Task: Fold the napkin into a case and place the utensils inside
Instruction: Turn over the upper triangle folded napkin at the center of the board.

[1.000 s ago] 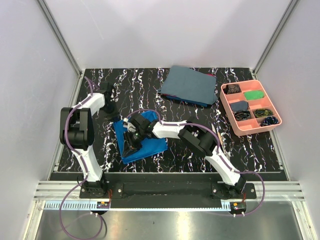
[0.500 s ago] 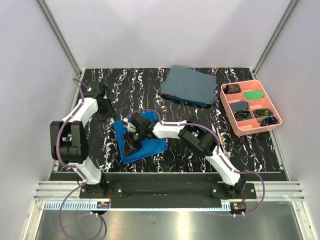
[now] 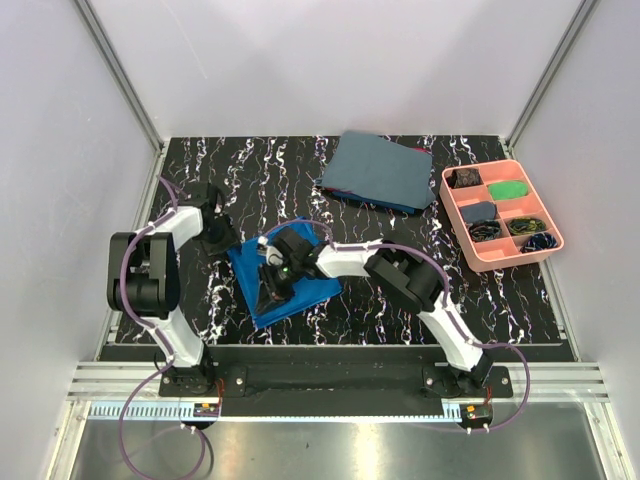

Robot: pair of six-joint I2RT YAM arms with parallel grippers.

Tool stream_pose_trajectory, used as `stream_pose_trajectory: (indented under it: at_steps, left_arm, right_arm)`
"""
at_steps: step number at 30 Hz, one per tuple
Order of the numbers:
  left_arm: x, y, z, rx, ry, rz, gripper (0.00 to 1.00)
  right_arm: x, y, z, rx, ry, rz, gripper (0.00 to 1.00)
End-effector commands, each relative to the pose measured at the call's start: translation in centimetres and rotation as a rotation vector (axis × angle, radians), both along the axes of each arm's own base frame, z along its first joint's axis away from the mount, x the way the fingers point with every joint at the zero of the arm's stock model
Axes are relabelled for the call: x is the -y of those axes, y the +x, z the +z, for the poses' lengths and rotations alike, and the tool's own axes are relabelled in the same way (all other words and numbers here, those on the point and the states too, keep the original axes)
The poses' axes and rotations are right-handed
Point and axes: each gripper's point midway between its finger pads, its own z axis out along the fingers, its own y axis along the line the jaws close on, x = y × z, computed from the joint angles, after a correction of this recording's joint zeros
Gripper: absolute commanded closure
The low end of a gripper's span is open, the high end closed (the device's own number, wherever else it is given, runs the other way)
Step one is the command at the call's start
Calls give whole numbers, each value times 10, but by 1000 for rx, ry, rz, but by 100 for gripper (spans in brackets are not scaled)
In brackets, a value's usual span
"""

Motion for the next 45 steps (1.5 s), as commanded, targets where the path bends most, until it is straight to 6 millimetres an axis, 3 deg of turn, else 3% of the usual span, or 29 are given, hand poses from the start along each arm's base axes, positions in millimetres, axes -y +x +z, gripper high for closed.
stream_pose_trajectory:
  at_steps: [1, 3, 8, 14, 22, 32, 37, 39, 45]
  left_arm:
    - [18, 10, 12, 114, -66, 12, 45]
    - [22, 9, 23, 155, -69, 21, 45]
    - [30, -8, 23, 176, -112, 62, 44]
    - [31, -12, 10, 168, -121, 90, 45]
    - [21, -1, 6, 171, -69, 133, 48]
    - [-3, -7, -9, 99, 71, 165, 53]
    - [-4, -7, -18, 77, 83, 157, 65]
    - [0, -3, -19, 86, 65, 147, 74]
    - [4, 3, -15, 133, 42, 146, 88]
  right_arm:
    - [38, 15, -28, 6, -87, -71, 71]
    - [49, 16, -32, -8, -89, -91, 71]
    - [65, 18, -37, -18, -94, -121, 72]
    - [64, 19, -30, -20, -72, -124, 71]
    - [60, 21, -20, -16, -52, -118, 72]
    - [54, 26, 7, 22, -39, -96, 68]
    - [51, 33, 27, 105, -65, -64, 57]
    - [45, 37, 38, 178, -64, -28, 53]
    - [53, 43, 46, 396, -225, 55, 41]
